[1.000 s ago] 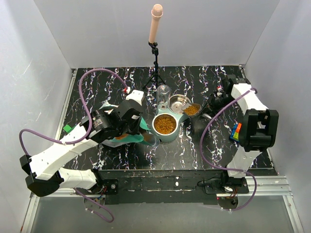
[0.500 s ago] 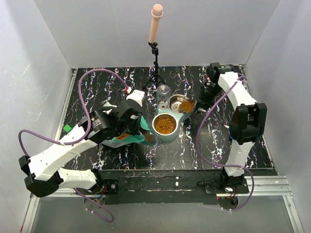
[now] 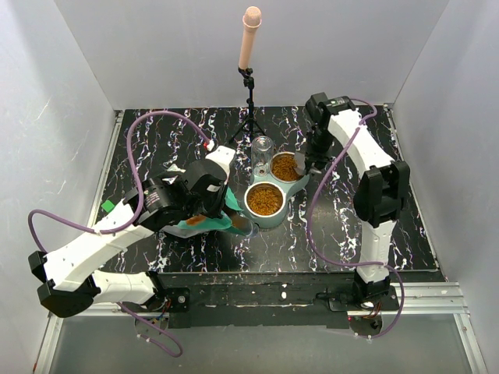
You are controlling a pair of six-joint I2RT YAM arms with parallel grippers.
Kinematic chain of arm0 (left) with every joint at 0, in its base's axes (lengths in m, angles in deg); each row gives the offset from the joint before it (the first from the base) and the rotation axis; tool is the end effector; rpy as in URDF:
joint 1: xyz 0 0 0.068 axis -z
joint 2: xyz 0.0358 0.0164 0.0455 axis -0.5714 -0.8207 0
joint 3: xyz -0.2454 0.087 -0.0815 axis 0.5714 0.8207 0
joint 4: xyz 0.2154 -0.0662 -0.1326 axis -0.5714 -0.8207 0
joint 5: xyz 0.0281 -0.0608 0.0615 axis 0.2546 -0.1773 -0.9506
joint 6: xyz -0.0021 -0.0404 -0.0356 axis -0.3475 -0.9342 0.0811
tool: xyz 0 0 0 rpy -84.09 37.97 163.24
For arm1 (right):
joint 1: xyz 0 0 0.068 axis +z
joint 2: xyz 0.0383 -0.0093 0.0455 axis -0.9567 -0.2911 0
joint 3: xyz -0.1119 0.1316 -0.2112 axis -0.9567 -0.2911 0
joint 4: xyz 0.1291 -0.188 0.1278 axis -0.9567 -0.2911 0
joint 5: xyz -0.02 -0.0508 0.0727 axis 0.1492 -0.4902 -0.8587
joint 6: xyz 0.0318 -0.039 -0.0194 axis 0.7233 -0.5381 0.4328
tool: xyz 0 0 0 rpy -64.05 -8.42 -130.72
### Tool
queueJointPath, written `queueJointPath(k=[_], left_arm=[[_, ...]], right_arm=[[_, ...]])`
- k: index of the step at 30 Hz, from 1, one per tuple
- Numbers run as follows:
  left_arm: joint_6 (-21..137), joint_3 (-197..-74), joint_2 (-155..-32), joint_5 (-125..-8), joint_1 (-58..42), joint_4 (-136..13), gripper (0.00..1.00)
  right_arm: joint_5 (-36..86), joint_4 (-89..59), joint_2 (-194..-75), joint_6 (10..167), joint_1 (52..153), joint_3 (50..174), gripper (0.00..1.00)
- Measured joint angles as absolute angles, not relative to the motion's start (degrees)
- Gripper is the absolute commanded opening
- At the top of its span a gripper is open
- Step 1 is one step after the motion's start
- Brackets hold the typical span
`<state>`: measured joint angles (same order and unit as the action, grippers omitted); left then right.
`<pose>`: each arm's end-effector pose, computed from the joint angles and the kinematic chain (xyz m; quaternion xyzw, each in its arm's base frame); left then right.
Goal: Serve the pet food
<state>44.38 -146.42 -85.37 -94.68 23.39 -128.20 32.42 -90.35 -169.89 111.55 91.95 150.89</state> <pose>0.1202 -0.1713 0.3996 0.2063 0.9016 -0.1080 0.3646 0.3860 0.1320 0.2919 0.0958 0.9904 0.0408 0.0912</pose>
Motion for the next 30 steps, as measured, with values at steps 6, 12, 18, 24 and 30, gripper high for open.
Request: queueJointPath(k=[6,12,18,24,30], left_arm=[[45.25,-146.70,-86.05,-94.53,23.39,-128.01,0.00],[45.08,-146.70,-86.33,-94.20,23.39,-127.77,0.00],[43.74,-147.33,-86.99,-95.01,23.39,-127.81,0.00],[41.08,-147.33,-86.88,-95.95,23.39,-127.83,0.00],[37.62,-147.40,-86.59,-97.54,23.39,-127.88,0.00]], right_arm=[[37.10,-90.55,-169.71,111.33,95.12,149.14,0.01],[42.15,-90.70,-168.07,111.09,97.30,149.14,0.01],[46.12,-90.46,-164.84,110.98,99.34,148.46,0.01],[47.24,-91.35,-162.28,111.41,101.28,147.02,0.01],[43.06,-90.76,-159.94,111.89,101.52,144.40,0.01]])
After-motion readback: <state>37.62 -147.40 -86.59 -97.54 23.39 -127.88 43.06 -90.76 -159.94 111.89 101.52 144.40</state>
